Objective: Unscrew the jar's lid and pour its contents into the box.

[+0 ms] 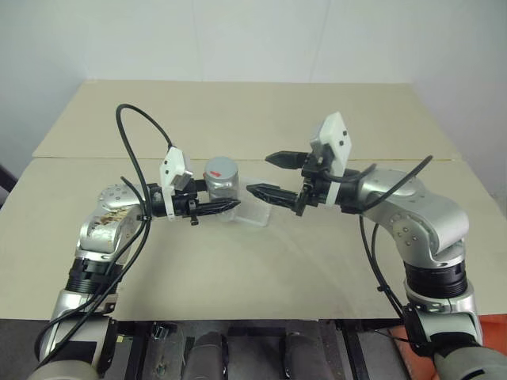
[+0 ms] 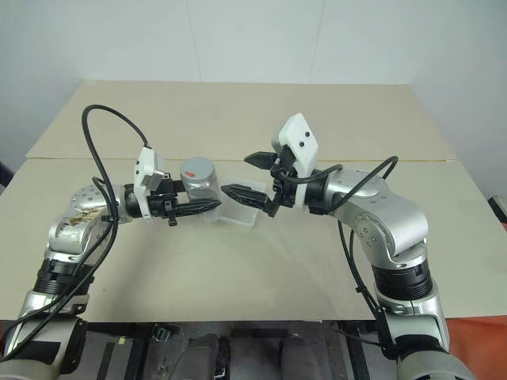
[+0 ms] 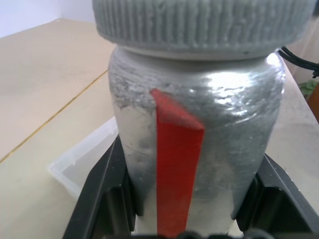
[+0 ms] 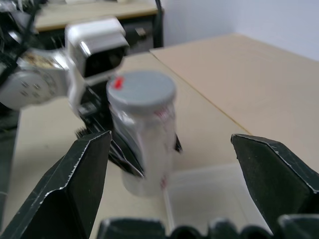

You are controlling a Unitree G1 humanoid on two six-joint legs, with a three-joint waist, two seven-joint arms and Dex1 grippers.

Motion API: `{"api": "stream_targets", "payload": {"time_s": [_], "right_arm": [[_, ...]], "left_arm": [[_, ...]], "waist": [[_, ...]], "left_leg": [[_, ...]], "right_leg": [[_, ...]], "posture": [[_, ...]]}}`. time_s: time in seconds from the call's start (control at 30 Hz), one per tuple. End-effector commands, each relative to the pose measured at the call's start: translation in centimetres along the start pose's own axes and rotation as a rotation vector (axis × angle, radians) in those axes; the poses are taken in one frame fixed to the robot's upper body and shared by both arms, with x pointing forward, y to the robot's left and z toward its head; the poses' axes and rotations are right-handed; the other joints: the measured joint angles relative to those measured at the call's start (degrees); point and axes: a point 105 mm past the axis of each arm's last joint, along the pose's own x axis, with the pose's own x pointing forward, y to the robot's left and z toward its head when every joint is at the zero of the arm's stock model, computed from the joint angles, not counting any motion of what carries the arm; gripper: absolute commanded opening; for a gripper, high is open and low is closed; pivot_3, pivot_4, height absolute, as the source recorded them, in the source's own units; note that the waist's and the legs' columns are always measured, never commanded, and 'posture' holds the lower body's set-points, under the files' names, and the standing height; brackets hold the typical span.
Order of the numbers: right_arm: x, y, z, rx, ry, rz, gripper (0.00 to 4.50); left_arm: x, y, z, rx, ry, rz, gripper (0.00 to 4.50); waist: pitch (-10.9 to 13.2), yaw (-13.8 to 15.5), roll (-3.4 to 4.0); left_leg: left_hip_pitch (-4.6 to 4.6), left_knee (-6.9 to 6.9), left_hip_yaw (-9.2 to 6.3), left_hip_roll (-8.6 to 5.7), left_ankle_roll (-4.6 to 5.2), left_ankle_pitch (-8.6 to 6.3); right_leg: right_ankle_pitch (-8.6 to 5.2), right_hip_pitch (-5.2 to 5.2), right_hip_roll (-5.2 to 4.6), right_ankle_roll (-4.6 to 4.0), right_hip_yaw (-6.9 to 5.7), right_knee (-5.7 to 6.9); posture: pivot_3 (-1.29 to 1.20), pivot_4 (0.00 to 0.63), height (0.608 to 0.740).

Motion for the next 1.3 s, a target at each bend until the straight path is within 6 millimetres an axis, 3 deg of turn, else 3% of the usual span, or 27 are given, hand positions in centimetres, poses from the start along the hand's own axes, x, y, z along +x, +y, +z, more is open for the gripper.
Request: {"api": "stream_targets", "payload": {"time_s": [0.03, 0.37, 0.97, 1.07, 1.17, 1.3], "right_arm": [[0.8, 0.5, 1.5, -0.049, -0.047, 0.017, 4.48], [3.4, 0.5, 1.5, -0.041, -0.05, 0.018, 4.48], [4.7, 0.2, 1.1, -0.002, -0.042, 0.033, 4.48], [4.7, 0.2, 1.0, -0.001, -0.038, 0.029, 3.86], [4.7, 0.2, 1.1, -0.001, -0.04, 0.035, 2.85], [4.7, 0.2, 1.1, -0.003, -0.038, 0.035, 2.77]], "left_arm": [[0.4, 0.0, 1.2, 0.053, -0.026, -0.015, 2.05], [0.6, -0.1, 1.4, 0.065, -0.031, -0.028, 2.05], [0.6, -0.4, 1.2, 0.065, -0.026, -0.04, 2.05], [0.6, -0.4, 1.2, 0.065, -0.026, -0.039, 2.05], [0.5, -0.4, 1.2, 0.065, -0.025, -0.038, 2.05], [0.6, -0.4, 1.2, 0.065, -0.025, -0.037, 2.05]], "waist": [[0.0, 0.01, 0.0], [0.0, 0.1, 0.0], [0.0, 0.13, 0.0], [0.0, 0.12, 0.0], [0.0, 0.11, 0.0], [0.0, 0.11, 0.01]], "left_leg": [[0.0, 0.0, 0.0, 0.0, 0.0, 0.0], [-0.01, 0.0, 0.01, -0.01, 0.0, 0.0], [-0.02, 0.0, 0.01, -0.01, 0.0, 0.0], [-0.02, 0.0, 0.01, -0.01, 0.0, 0.0], [-0.01, 0.0, 0.01, -0.01, 0.0, 0.0], [-0.02, 0.0, 0.02, -0.01, 0.0, 0.0]], "right_leg": [[0.0, 0.0, 0.0, 0.0, 0.0, 0.0], [0.0, 0.0, -0.01, 0.0, -0.01, 0.03], [0.0, 0.0, -0.01, 0.0, -0.02, 0.12], [0.0, 0.0, -0.01, 0.0, -0.02, 0.13], [0.0, 0.0, -0.01, 0.0, -0.02, 0.12], [0.0, 0.0, -0.01, 0.0, -0.02, 0.13]], "posture": [[0.0, 0.15, 0.74], [0.0, 0.15, 0.74], [0.0, 0.15, 0.74], [0.0, 0.15, 0.74], [0.0, 0.15, 0.74], [0.0, 0.15, 0.74]]}}
